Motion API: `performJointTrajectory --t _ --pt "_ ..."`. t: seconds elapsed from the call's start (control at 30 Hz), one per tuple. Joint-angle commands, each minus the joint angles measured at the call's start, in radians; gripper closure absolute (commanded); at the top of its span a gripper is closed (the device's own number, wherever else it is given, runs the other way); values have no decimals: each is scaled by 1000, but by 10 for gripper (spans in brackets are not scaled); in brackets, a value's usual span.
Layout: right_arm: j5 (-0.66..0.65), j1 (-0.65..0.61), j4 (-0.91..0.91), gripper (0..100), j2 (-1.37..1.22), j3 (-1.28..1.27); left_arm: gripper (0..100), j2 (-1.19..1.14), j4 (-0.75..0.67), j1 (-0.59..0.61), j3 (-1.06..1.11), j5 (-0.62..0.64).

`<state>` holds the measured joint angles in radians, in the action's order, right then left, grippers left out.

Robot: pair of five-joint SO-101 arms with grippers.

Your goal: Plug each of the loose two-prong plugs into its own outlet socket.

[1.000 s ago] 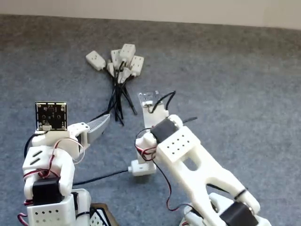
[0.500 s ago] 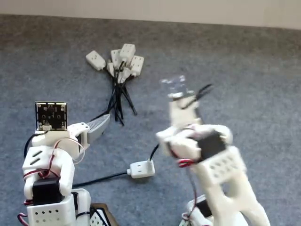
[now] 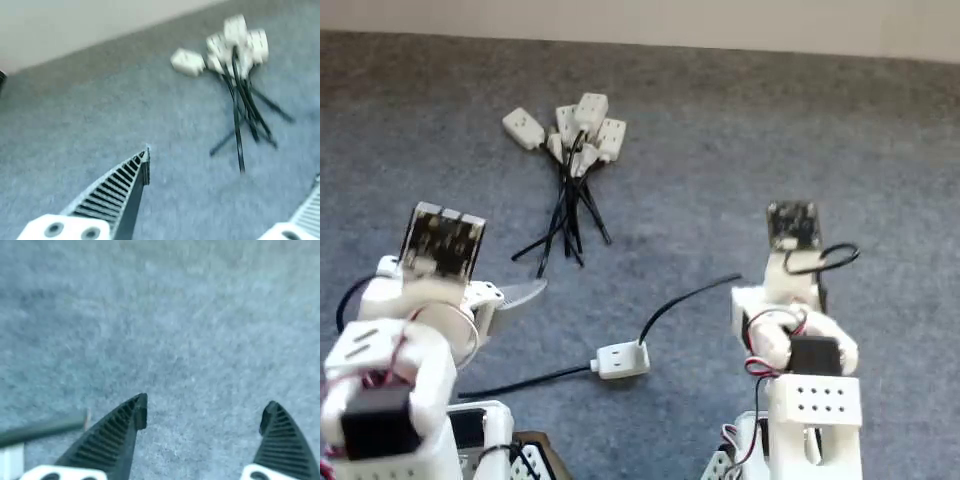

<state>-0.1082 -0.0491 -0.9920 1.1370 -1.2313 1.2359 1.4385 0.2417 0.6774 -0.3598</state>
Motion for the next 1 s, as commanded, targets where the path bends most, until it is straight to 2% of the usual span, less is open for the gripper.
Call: performJointTrajectory --t 0.0,0.1,0.2,0.37,0.57,0.73,0.97 --pt "-17 15 87 666 41 -87 540 -265 178 -19 -174 -106" --pt "-14 15 93 666 59 -99 540 -455 259 -61 -240 -184" --pt "-18 15 96 666 87 -165 550 -550 285 -145 -255 -229" --pt "-104 15 151 666 196 -334 639 -570 295 -355 -234 -278" --pt "-121 15 153 666 394 -450 649 -570 284 -602 -42 -279" --pt "-121 10 42 666 533 -466 649 -578 80 -746 105 -278" --pt "-121 10 -70 666 694 -495 649 -578 -272 -805 272 -278"
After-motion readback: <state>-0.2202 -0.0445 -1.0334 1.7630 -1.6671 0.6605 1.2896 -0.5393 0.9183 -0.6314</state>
